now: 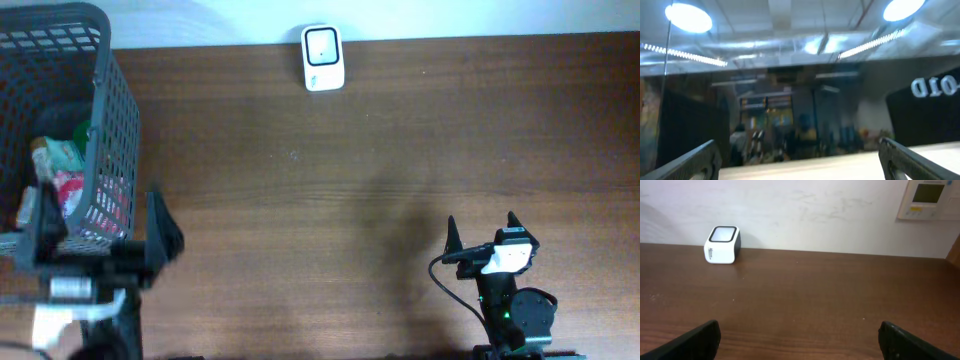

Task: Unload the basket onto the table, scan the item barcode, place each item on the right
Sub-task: 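Move the left gripper into the grey basket toward the items, then grasp the pink-purple wrapped pack and place it mid-table with left gripper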

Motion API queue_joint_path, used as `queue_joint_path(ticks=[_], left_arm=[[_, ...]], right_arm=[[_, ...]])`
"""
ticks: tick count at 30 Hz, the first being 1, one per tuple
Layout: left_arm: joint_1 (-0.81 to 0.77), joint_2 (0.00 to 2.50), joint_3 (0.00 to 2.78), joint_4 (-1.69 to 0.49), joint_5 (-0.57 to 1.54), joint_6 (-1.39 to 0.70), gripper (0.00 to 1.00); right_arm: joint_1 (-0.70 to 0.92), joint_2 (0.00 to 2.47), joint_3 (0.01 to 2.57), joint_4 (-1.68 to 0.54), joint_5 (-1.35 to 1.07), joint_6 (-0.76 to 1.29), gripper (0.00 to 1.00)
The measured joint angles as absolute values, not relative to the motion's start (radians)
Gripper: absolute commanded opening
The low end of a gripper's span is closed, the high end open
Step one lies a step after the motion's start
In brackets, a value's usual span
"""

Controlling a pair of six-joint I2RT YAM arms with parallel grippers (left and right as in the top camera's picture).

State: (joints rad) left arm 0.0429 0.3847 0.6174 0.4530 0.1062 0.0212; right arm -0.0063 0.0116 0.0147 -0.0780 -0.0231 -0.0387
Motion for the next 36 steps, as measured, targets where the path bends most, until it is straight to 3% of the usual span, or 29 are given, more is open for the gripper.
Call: queue_joint_path(ticks=[3,6,8,12,15,22,26,31,36], left_arm=[[0.043,0.632,0.796,0.289,0.094,0.06,0.99],[0.069,0.953,1.224,-0.19,0.075,0.094,0.99],[0.127,1.225,1.664,-0.647,0.071,0.111,0.99],[0.321,1.608,2.235,-1.047,0.085,0.116,0.99],[0.482,1.752,2.428,-1.185,0.142,0.116,0.99],[0.694,1.956,2.457,-1.405,0.164,0.124,0.97],[0.701,2.079,2.459,-1.514,0.125,0.192,0.84],[0.669,2.193,2.426,-1.65,0.067,0.236,0.84],[0.661,2.2,2.244,-1.596,0.023,0.248,0.84]], right_arm=[[-0.006,0.012,0.015,-0.076,-0.023,-0.038,0.99],[-0.006,0.014,0.015,-0.075,-0.023,-0.038,0.99],[-0.006,0.015,0.015,-0.079,-0.023,-0.038,0.99],[-0.006,0.012,0.014,-0.078,-0.023,-0.039,0.99],[-0.006,0.012,0.015,-0.078,-0.023,-0.038,0.99],[-0.006,0.012,0.015,-0.078,-0.023,-0.038,0.99],[-0.006,0.012,0.015,-0.078,-0.023,-0.038,0.99],[-0.006,0.012,0.015,-0.078,-0.023,-0.038,0.99],[-0.006,0.012,0.015,-0.078,-0.023,-0.039,0.99]])
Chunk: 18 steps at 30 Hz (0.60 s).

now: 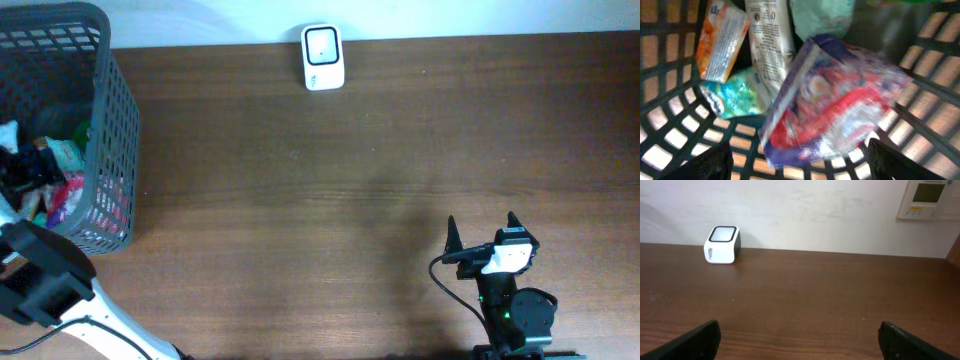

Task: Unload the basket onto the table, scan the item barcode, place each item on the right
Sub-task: 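Grasp the pink-purple wrapped pack and place it mid-table with left gripper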

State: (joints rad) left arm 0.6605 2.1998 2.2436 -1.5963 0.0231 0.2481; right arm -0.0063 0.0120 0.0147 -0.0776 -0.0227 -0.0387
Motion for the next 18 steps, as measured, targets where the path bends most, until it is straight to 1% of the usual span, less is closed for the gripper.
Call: queue_joint_path(ticks=[2,3,5,7,8,9,14,17,18], left_arm=[[0.659,2.201,2.154,-1.539,0.009,0.265,0.84],[0.659,2.202,2.112,-1.52,0.006,0.274,0.8],[0.657,2.201,2.039,-1.459,0.002,0.298,0.62],[0.657,2.201,1.998,-1.438,0.003,0.312,0.29],[0.656,2.201,1.997,-1.438,0.004,0.311,0.03],[0.656,2.201,1.997,-1.443,0.009,0.319,0.0],[0.657,2.202,2.026,-1.516,0.031,0.315,0.0],[0.659,2.212,2.212,-1.654,0.114,0.313,0.0],[0.659,2.218,2.332,-1.682,0.149,0.298,0.0]], right_arm=[[-0.006,0.012,0.015,-0.078,-0.023,-0.038,0.99],[-0.006,0.012,0.015,-0.078,-0.023,-0.039,0.99],[-0.006,0.012,0.015,-0.078,-0.023,-0.038,0.99],[-0.006,0.012,0.015,-0.078,-0.023,-0.038,0.99],[-0.006,0.012,0.014,-0.078,-0.023,-0.039,0.99],[-0.006,0.012,0.015,-0.078,-0.023,-0.039,0.99],[-0.006,0.012,0.015,-0.078,-0.023,-0.039,0.99],[-0.006,0.012,0.015,-0.078,-0.023,-0.038,0.99],[-0.006,0.012,0.015,-0.078,-0.023,-0.039,0.99]])
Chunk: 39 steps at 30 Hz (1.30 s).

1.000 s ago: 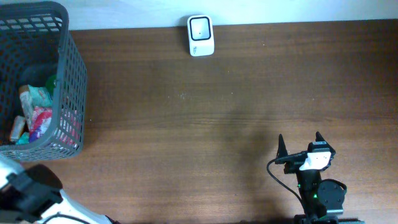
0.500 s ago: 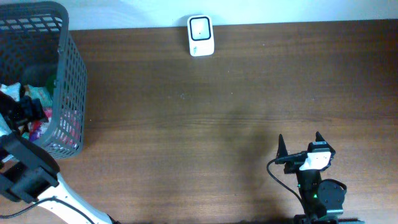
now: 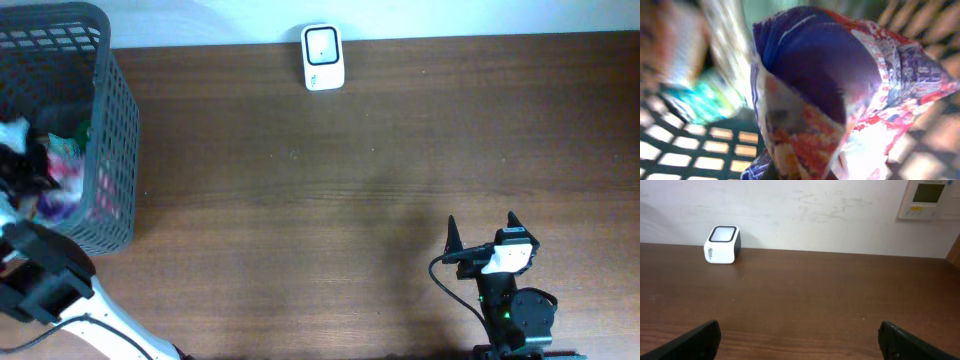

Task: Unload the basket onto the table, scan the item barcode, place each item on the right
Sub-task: 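Grasp the pink-purple wrapped pack and place it mid-table with left gripper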

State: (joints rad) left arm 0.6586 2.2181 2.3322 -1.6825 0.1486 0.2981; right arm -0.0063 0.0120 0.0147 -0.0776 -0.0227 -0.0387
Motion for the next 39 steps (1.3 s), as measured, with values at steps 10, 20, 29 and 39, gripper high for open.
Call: queue_joint_path(ticks=[10,20,29,39], left_arm=[[0.659,2.015,2.97,-1.678,0.2,0.075,0.0],[0.378,1.975,3.015,-1.688,0.691,-0.207,0.0],[-0.207,2.107,2.596,-1.661,0.366,-0.347,0.0],[-0.479,2.231,2.107,-1.288,0.272,-0.497,0.72]], right_arm=[[-0.006,0.012,0.015,-0.078,-0.023,-0.038,0.99],[-0.006,0.012,0.015,-0.078,-0.023,-0.038,0.99],[-0.006,0.012,0.015,-0.078,-0.023,-0.038,0.99],[-0.006,0.012,0.015,-0.078,-0.023,-0.038,0.99]])
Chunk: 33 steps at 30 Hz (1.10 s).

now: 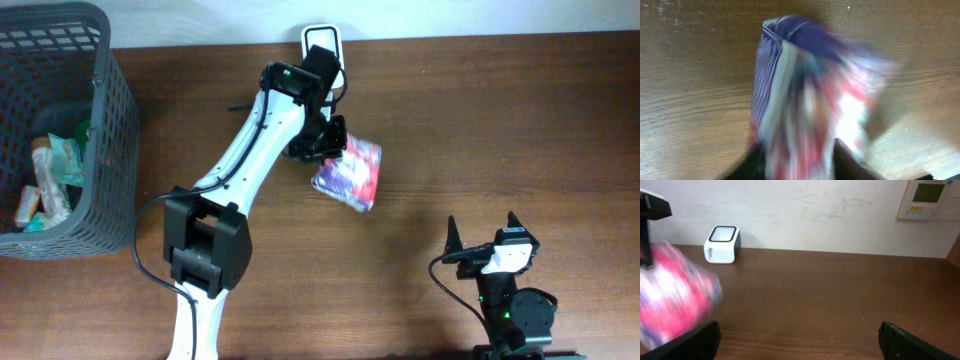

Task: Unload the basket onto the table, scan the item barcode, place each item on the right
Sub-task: 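Grasp the pink-purple wrapped pack and place it mid-table with left gripper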

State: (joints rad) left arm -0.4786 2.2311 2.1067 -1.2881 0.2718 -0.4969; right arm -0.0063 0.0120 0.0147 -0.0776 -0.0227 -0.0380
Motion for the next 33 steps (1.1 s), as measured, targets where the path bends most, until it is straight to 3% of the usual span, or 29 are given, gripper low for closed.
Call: queue_joint_path(ticks=[5,10,11,12,16,25,31,33], left_arm=[[-0.458,2.233,2.152,-1.363,0.273,-0.492,0.8],[-0.283,2.235,2.672,-1.586,0.268,-0.373,0.82],[-0.246,2.231,2.775,-1.621,0.255,-0.353,0.86],[-0.214,2.231,2.867,-1.647,0.241,-0.34,1.0],[-0.016,2.201,3.121,-1.68,0.155,-0.296,0.99],[0.471,2.173,2.995,-1.684,0.015,-0.217,0.96],[0.524,2.168,2.535,-1.642,-0.098,-0.118,0.99],[0.525,2.173,2.389,-1.555,-0.138,-0.111,0.94]], right_arm=[[-0.006,0.012,0.015,-0.078,-0.023,-0.038,0.99],[-0.006,0.012,0.014,-0.078,-0.023,-0.039,0.99],[-0.006,0.012,0.014,-0.078,-0.023,-0.039,0.99],[-0.006,0.012,0.014,-0.078,-0.023,-0.038,0.99],[-0.006,0.012,0.014,-0.078,-0.023,-0.038,0.99],[-0.006,0.012,0.014,-0.078,-0.023,-0.039,0.99],[-0.006,0.012,0.014,-0.078,-0.023,-0.038,0.98],[-0.006,0.012,0.014,-0.078,-0.023,-0.038,0.99]])
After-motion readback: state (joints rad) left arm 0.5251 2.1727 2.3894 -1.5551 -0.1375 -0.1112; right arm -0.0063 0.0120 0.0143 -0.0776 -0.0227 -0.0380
